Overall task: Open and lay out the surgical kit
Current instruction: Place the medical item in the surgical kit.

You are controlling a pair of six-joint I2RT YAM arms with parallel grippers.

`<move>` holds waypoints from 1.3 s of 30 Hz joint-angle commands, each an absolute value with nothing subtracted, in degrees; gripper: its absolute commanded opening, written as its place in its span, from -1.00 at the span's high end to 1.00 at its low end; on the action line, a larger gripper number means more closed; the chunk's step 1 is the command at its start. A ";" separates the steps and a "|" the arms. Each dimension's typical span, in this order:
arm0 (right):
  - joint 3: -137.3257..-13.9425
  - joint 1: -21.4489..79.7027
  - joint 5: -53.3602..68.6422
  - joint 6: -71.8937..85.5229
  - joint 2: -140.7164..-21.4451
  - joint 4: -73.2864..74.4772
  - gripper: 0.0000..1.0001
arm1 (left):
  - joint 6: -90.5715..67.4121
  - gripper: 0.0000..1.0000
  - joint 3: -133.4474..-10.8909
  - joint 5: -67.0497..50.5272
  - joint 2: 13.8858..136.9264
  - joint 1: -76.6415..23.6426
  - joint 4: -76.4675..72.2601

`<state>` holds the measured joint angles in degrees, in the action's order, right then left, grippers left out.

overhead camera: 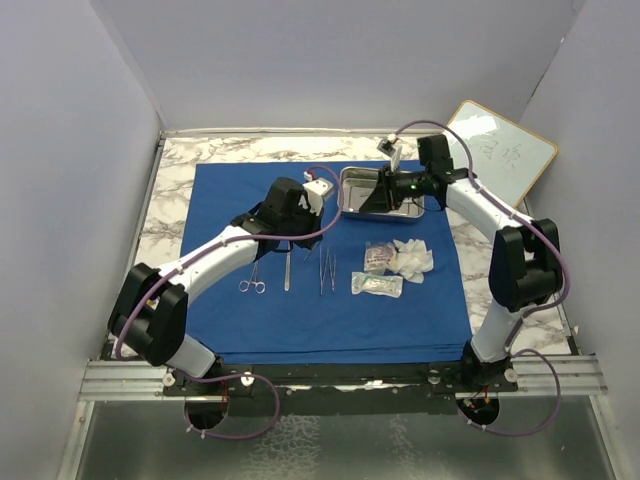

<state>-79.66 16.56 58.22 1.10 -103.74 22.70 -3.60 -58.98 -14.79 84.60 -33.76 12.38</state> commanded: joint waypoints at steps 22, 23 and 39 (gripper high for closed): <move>-64.81 7.98 53.41 -12.57 -94.57 19.36 0.46 | -41.73 1.00 -53.21 -4.14 91.93 -33.66 14.35; -64.89 8.00 53.43 -12.61 -94.69 19.46 0.46 | -42.16 1.00 -53.11 -4.13 92.01 -33.66 14.44; -64.34 7.89 53.70 -12.92 -94.68 19.07 0.46 | -44.63 1.00 -49.72 -4.94 91.98 -33.12 12.69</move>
